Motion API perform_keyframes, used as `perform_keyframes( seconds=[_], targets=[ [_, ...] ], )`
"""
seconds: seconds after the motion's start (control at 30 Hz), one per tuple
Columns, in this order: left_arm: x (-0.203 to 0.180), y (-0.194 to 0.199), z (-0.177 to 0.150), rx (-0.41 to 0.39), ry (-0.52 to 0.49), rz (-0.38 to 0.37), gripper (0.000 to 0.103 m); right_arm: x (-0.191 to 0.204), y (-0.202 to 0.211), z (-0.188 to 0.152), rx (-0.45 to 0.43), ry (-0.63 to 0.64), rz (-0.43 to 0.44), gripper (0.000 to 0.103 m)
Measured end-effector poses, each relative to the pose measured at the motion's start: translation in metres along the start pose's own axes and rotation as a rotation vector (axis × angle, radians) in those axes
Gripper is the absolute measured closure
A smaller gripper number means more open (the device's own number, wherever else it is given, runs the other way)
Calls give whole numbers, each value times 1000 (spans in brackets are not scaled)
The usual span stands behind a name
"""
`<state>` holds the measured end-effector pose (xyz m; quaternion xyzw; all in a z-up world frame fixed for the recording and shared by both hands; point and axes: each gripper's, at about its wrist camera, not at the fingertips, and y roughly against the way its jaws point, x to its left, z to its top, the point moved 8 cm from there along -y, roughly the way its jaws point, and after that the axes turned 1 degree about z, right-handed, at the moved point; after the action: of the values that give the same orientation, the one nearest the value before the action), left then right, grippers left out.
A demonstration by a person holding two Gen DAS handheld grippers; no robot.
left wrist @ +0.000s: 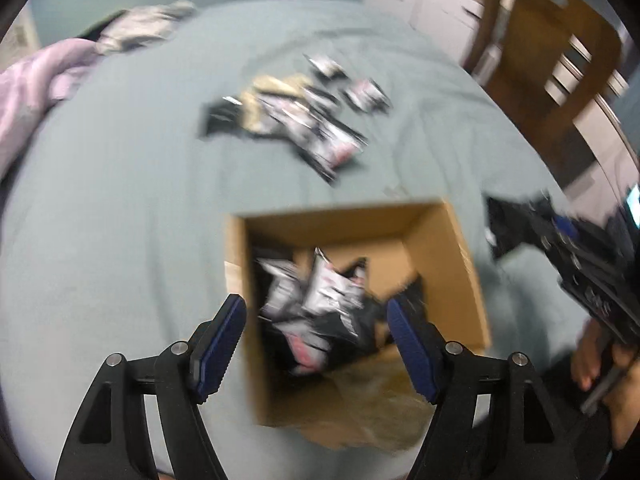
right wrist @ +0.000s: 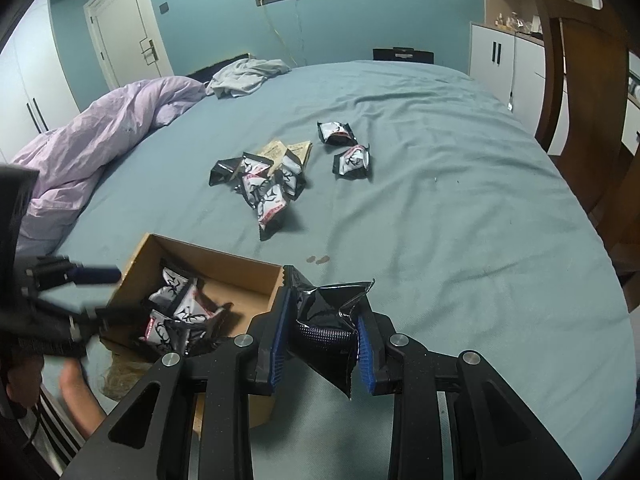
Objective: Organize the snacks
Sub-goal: 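Lower the black packet into the box and open the left gripper while the right gripper holds its packet, then lower the black packet into the box and open the right gripper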
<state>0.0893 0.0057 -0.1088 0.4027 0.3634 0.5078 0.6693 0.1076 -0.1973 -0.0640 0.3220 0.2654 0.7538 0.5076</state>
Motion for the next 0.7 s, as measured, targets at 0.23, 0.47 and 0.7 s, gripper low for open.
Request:
perform_keyframes(
  seconds=[0.23, 0.47, 0.7],
  targets=[
    [7, 16, 13, -87, -68, 140, 29, 12, 10, 0, -34, -26, 51, 75],
    [21, 14, 14, -71, -41, 182, 29, 36, 1, -8, -21, 21, 98, 75],
    [37, 20, 22, -111, 60, 153, 29, 51, -16, -12, 18, 107, 119, 75]
  ],
)
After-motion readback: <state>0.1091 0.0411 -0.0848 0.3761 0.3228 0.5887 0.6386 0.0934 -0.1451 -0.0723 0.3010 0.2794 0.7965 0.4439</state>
